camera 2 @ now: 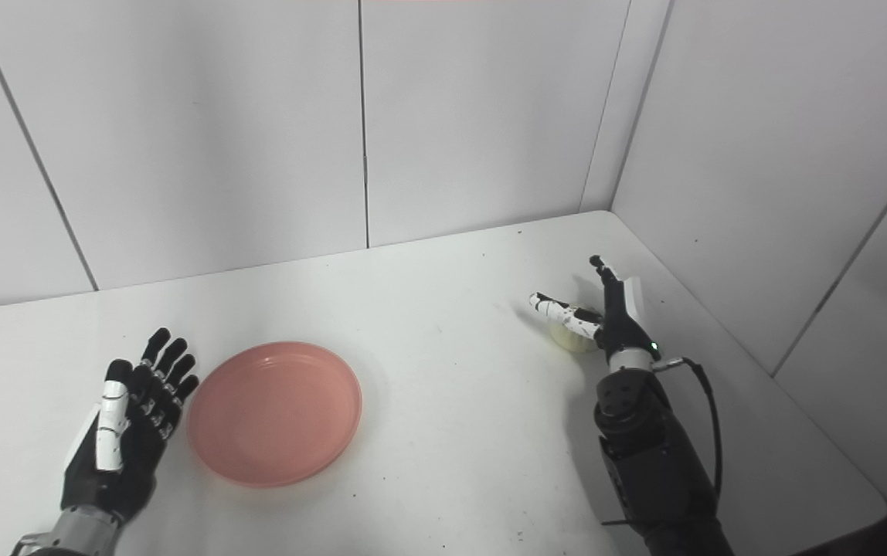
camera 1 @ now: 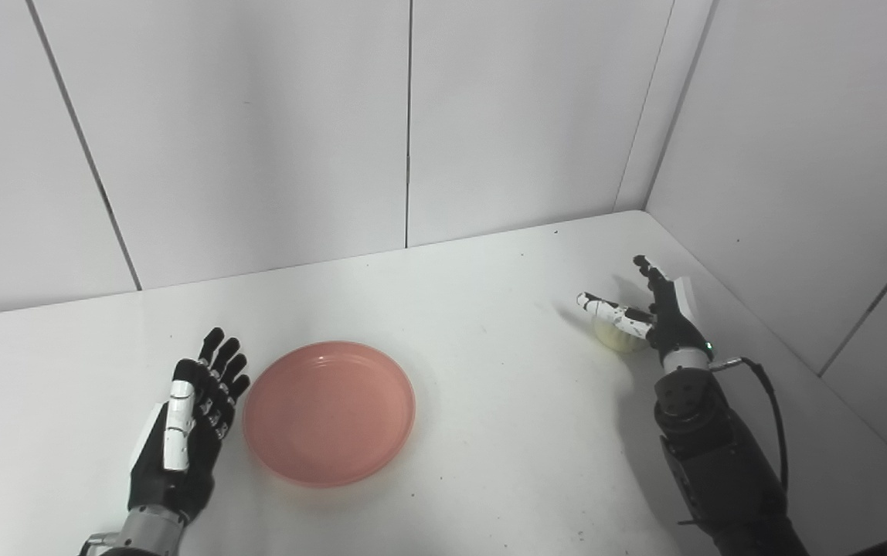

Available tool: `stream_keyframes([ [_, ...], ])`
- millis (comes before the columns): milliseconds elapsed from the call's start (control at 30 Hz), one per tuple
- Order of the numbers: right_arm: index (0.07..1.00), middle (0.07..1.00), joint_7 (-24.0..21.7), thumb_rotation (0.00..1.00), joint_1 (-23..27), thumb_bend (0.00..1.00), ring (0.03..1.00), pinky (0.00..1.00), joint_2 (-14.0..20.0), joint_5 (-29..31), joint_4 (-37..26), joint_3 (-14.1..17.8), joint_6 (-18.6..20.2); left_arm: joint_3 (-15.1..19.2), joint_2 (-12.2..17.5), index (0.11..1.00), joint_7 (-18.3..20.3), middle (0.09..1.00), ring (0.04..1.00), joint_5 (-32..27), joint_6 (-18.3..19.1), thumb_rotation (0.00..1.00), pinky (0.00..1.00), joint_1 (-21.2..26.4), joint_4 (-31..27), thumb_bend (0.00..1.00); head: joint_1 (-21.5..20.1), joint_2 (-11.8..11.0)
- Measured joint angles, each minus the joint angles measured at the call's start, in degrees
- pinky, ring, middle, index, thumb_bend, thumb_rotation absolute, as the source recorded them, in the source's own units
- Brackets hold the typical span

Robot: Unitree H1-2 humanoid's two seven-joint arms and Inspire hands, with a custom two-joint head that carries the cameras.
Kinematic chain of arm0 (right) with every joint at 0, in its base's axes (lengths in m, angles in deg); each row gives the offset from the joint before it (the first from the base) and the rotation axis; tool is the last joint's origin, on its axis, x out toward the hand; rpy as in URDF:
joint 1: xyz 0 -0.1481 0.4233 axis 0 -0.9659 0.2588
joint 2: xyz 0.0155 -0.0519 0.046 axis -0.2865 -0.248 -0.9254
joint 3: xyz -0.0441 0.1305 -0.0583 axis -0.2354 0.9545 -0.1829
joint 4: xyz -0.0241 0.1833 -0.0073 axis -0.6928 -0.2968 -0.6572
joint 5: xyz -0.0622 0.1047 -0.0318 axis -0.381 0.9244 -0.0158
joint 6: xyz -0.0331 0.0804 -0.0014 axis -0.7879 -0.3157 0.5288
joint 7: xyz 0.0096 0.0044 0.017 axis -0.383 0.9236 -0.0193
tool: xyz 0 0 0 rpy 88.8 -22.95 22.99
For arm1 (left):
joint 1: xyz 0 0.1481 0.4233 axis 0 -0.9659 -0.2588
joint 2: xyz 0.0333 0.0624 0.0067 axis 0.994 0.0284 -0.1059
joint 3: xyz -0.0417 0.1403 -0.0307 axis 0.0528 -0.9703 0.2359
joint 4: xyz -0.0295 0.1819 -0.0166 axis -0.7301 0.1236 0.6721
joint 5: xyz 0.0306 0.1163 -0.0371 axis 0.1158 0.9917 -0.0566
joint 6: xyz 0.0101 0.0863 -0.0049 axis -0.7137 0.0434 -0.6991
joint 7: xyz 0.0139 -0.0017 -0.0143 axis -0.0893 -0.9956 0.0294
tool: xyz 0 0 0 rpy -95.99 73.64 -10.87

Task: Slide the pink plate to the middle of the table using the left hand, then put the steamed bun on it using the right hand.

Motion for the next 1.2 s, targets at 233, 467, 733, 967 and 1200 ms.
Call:
stream_keyframes([
  [233,0.868,0.901,-2.00,0.23,0.40,0.81,0.871,0.74,1.70,-1.25,0.73,-1.65,1.02,-0.02,0.00,1.000,0.00,1.000,1.000,0.01,0.02,1.00,1.00,0.00,-0.06,0.66,0.09,0.00],
  [467,0.860,0.888,-2.78,0.05,1.16,0.82,0.839,0.70,2.28,-2.36,1.82,-2.24,1.30,-0.05,0.03,1.000,0.00,1.000,1.000,0.01,0.13,1.00,1.00,-0.01,-0.09,0.66,0.09,0.18],
  [733,0.828,0.857,-3.82,0.00,1.74,0.78,0.795,0.66,2.82,-2.64,2.56,-2.28,1.92,-0.23,0.03,1.000,0.00,1.000,1.000,0.02,0.31,1.00,1.00,-0.11,-0.35,0.65,0.09,0.18],
  [967,0.729,0.471,-6.72,0.00,2.42,0.56,0.197,0.13,3.69,-4.59,3.22,-1.57,2.47,-0.20,0.06,1.000,0.27,1.000,1.000,0.01,0.26,1.00,1.00,0.02,0.02,0.65,0.09,0.18],
  [1200,0.525,0.456,-7.64,0.00,2.24,0.52,0.300,0.19,2.45,-7.40,3.08,-0.58,2.72,-0.20,0.05,1.000,0.28,1.000,1.000,0.03,0.27,1.00,1.00,0.02,0.00,0.66,0.18,0.26],
])
